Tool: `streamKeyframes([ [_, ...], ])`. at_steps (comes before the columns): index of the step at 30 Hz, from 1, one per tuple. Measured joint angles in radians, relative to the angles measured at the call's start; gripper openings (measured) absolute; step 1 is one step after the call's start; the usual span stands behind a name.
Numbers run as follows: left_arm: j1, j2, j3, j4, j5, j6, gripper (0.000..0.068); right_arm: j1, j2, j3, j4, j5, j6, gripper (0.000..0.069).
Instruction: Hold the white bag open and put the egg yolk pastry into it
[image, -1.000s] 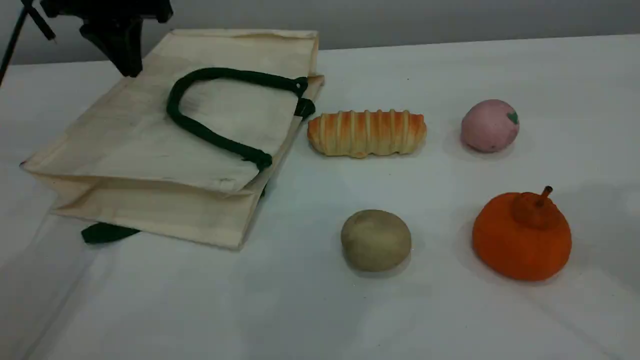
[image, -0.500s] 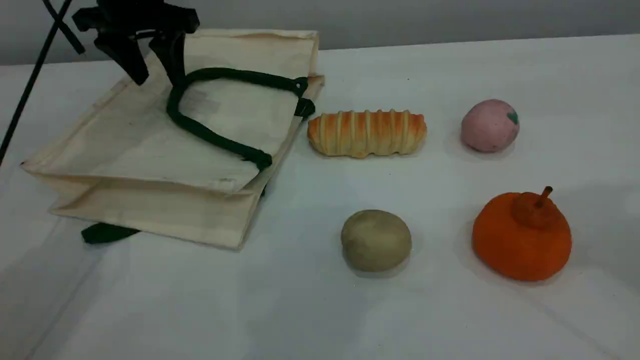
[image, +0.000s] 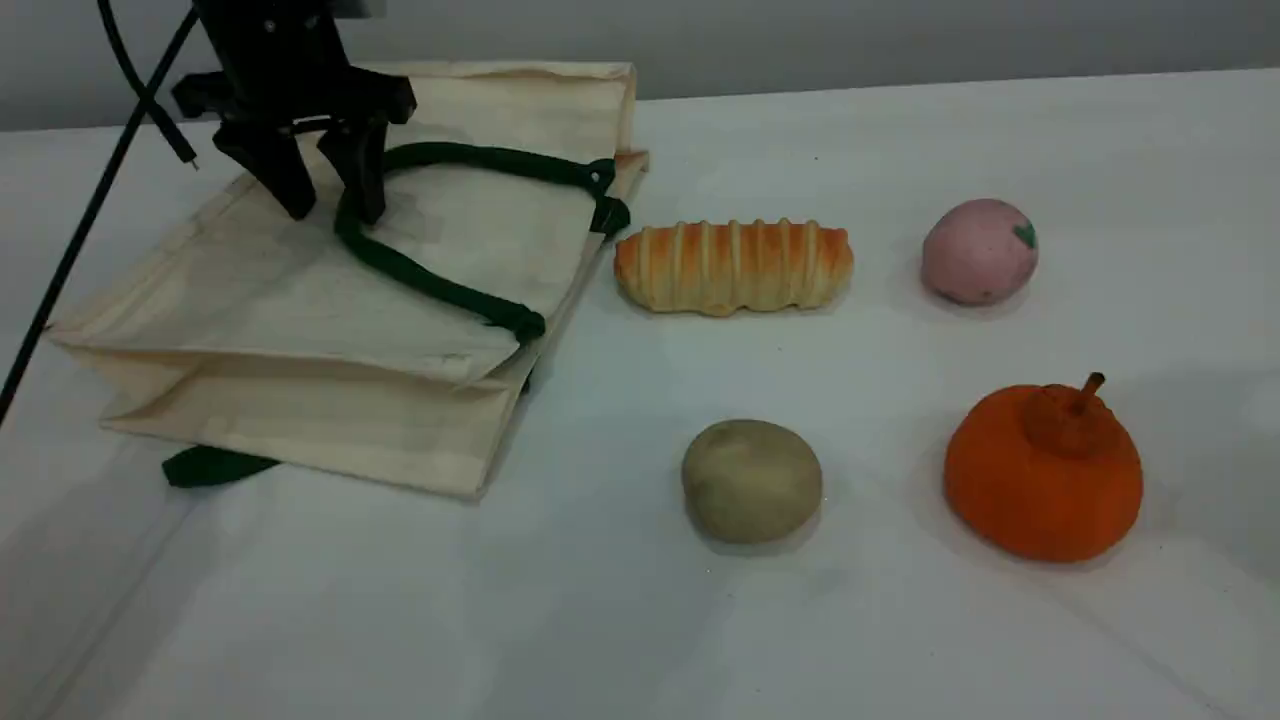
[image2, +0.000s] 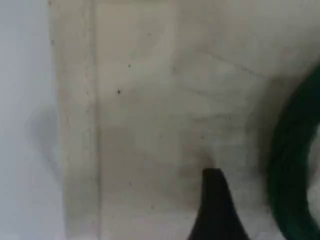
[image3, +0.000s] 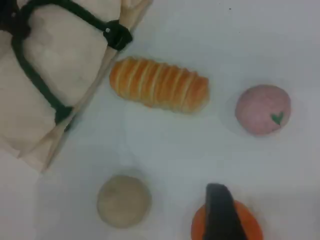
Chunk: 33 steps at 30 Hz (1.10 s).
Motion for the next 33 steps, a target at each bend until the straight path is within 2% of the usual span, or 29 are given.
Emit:
streamKeyframes([
  [3, 0.000, 0.000, 0.000, -0.003, 0.000, 0.000, 0.0363, 0.000, 0.000, 0.000, 0.000, 0.000, 0.000, 0.0382],
  [8, -0.001, 0.000, 0.000, -0.009, 0.000, 0.000, 0.0209, 0.000, 0.000, 0.000, 0.000, 0.000, 0.000, 0.0382],
  [11, -0.001, 0.000, 0.000, -0.008, 0.001, 0.000, 0.0157, 0.000, 0.000, 0.000, 0.000, 0.002, 0.000, 0.0382],
  [20, -0.001, -0.002, 0.000, -0.002, 0.018, 0.005, 0.0145, 0.000, 0.000, 0.000, 0.000, 0.005, 0.000, 0.0382],
  [23, 0.000, -0.016, -0.008, 0.001, 0.045, 0.031, 0.0145, 0.000, 0.000, 0.000, 0.000, 0.005, 0.000, 0.0382],
  [26, 0.000, -0.024, -0.050, 0.001, 0.085, 0.059, 0.0145, 0.000, 0.000, 0.000, 0.000, 0.005, 0.000, 0.0382],
  [33, 0.000, -0.032, -0.195, -0.007, 0.082, 0.141, 0.0145, 0.000, 0.000, 0.000, 0.000, 0.006, 0.000, 0.0382],
])
